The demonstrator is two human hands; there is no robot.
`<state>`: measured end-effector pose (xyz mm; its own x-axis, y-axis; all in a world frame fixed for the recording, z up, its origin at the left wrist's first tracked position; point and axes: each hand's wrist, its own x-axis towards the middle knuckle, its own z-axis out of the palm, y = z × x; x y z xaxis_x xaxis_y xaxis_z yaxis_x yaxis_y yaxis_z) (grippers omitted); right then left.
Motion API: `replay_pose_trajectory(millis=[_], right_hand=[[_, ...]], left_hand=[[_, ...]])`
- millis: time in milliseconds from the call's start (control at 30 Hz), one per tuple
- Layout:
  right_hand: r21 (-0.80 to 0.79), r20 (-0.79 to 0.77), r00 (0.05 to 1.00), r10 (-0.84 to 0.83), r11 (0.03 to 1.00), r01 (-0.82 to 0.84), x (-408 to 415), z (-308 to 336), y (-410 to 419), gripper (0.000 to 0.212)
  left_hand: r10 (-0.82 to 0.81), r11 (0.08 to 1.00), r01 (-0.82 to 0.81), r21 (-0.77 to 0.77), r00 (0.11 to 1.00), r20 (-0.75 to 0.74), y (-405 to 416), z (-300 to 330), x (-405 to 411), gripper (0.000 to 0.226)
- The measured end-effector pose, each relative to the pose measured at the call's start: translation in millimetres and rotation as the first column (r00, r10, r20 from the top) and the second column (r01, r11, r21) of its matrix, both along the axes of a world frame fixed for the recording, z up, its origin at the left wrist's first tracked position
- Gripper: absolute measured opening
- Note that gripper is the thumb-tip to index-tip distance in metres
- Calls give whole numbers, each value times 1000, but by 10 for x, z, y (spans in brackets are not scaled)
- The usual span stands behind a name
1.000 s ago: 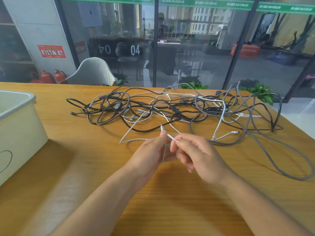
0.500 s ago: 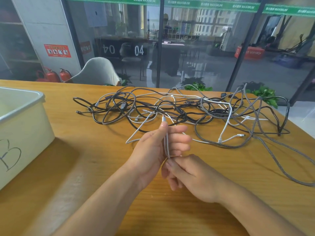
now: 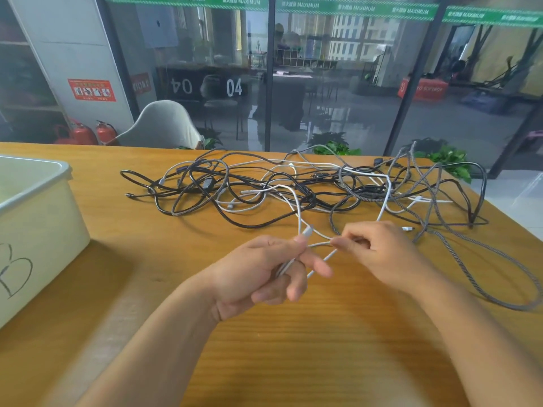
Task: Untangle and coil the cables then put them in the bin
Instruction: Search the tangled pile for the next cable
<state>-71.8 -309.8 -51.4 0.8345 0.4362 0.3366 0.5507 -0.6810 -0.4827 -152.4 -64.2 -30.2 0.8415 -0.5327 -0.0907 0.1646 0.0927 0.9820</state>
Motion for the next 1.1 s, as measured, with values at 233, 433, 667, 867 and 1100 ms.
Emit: replay_pose_trajectory(millis=[233,433,667,867,1100], right_hand=[[282,47,996,-82,957,65,-222,24,278,38],[377,-118,993,-4,925,48,-322,66,364,36],[507,-394,884,253,862,-21,-373,57,419,31],[387,-503,733,459,877,-284,-628,61,545,35],[304,-550,663,508,861,-407,-710,-114,687,27]], left_hand=[[9,973,-8,232,1000,-7,-174,-170,16,52],[137,964,-133,231,991,1,-214,-228,55,52],[325,913,-345,219,938,123,-229,-283,111,53],[518,855,-517,-45,853,61,-129,-274,217,47],[413,865,-418,-279,907,-78,-85,-151,182,52]])
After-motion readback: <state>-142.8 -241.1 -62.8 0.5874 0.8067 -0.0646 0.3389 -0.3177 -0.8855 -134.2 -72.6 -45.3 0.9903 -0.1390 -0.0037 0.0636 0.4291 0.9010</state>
